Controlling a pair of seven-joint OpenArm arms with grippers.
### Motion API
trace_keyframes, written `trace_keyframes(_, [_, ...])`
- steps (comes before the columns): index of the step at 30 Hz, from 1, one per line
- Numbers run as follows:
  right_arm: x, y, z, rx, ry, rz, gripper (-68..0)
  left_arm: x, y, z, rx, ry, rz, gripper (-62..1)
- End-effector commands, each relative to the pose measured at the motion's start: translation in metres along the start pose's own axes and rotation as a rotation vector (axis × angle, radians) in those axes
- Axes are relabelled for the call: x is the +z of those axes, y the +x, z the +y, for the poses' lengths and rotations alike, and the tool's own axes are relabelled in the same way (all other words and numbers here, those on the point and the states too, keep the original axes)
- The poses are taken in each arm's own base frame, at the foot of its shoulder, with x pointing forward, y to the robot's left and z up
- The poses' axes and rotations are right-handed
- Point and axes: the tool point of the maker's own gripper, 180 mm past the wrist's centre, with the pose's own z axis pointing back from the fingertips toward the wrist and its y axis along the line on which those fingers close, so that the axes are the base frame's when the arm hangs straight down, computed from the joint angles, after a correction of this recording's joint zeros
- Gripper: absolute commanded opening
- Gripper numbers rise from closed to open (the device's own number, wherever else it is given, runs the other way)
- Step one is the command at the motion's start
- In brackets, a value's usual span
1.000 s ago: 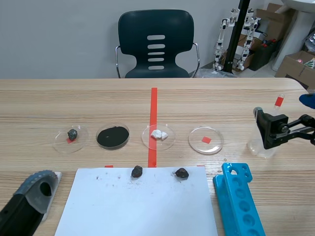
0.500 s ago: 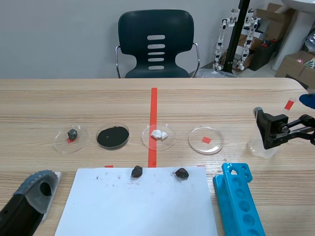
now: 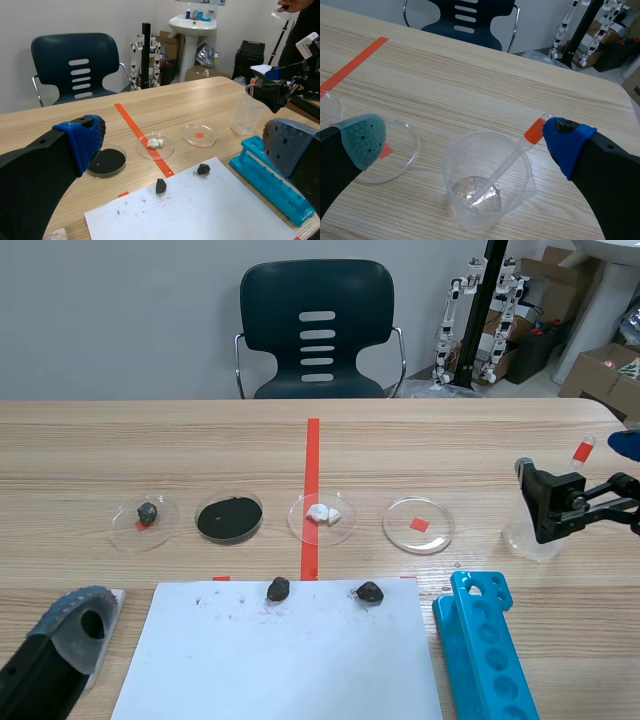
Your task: Put the dropper in the beaker
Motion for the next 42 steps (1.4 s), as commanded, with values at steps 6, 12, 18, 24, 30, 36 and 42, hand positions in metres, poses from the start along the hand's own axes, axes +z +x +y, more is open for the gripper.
trace_keyframes(6, [-0.0001, 0.0126, -0.0064, 0.009, -0.009, -0.042, 0.4, -0.0019, 0.0080, -0.0015, 0.008, 0.001, -0.030, 1.4])
trace_keyframes(12, [-0.0001, 0.0127, -0.0063, 0.009, -0.010, -0.043, 0.4, -0.0019, 0.0079, -0.0015, 0.008, 0.001, -0.030, 1.4])
trace_keyframes(18, [-0.0001, 0.0127, -0.0063, 0.009, -0.010, -0.043, 0.4, -0.0019, 0.0079, -0.0015, 0.008, 0.001, -0.030, 1.4])
trace_keyframes(24, [-0.0001, 0.0127, -0.0063, 0.009, -0.010, -0.043, 0.4, -0.0019, 0.0079, -0.0015, 0.008, 0.001, -0.030, 1.4])
trace_keyframes(30, [-0.0001, 0.0127, -0.0063, 0.009, -0.010, -0.043, 0.4, -0.0019, 0.0079, -0.0015, 0.008, 0.001, -0.030, 1.4])
trace_keyframes(36, [-0.0001, 0.0128, -0.0063, 0.009, -0.009, -0.043, 0.4, -0.0019, 0.0079, -0.0015, 0.008, 0.001, -0.030, 1.4])
trace_keyframes(42, [-0.0001, 0.0140, -0.0063, 0.008, -0.010, -0.050, 0.4, -0.0019, 0.0079, -0.0015, 0.008, 0.001, -0.030, 1.4])
